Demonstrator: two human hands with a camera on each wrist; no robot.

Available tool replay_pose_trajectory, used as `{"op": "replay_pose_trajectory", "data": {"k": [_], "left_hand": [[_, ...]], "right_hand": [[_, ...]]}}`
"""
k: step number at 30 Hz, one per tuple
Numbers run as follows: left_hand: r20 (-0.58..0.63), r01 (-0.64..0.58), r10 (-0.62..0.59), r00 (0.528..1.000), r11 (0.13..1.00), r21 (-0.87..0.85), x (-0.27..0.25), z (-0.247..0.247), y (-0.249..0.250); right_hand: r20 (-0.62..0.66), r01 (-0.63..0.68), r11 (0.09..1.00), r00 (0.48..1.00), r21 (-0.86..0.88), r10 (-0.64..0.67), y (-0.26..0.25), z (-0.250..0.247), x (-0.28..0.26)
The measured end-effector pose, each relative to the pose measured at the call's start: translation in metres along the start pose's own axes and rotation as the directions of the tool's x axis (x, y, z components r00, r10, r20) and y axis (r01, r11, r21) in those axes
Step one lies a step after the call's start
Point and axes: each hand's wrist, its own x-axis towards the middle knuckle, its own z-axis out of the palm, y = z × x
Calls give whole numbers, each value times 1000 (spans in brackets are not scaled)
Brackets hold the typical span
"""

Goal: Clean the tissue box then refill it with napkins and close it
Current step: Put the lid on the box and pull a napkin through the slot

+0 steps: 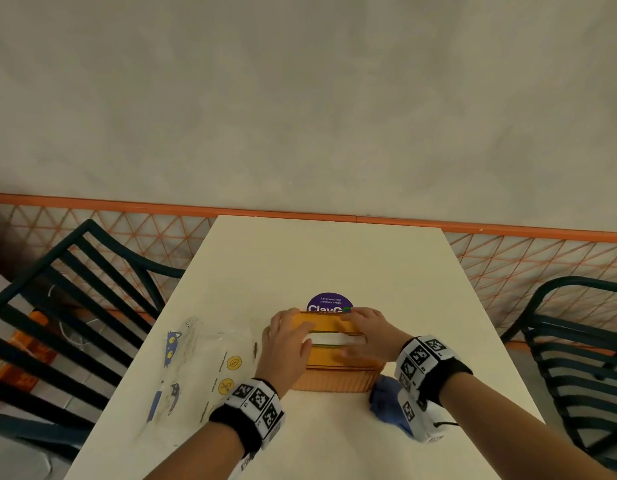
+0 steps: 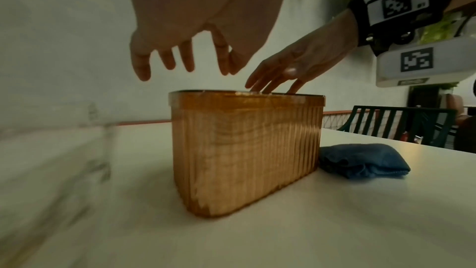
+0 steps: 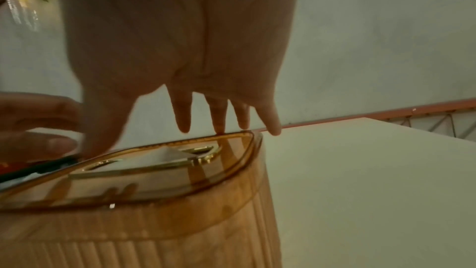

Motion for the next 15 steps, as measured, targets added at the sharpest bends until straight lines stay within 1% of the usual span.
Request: {"op": "replay_pose_trajectory", "data": {"k": [2,4,9,13,15], "left_hand": [[76,-68,67,995,998,13,11,5,8],[121,-83,80,989,996,18,18,11,13],[148,-54,41,988,995,86,21,22,15],[145,-51,43,988,997,49,23,23,16],[163,-45,38,986,998,41,27,22,17]], "right_hand": [[-109,0,1000,994,15,1,-4,4,1],[-165,13,1000,986,7,-11,-8,9,5],[-210,3,1000,978,-28,-8,-13,17,9],[-205,15,998,978,-59,-27,-10,17,10],[-217,44,997,974,-67,-57,-10,16,10]]}}
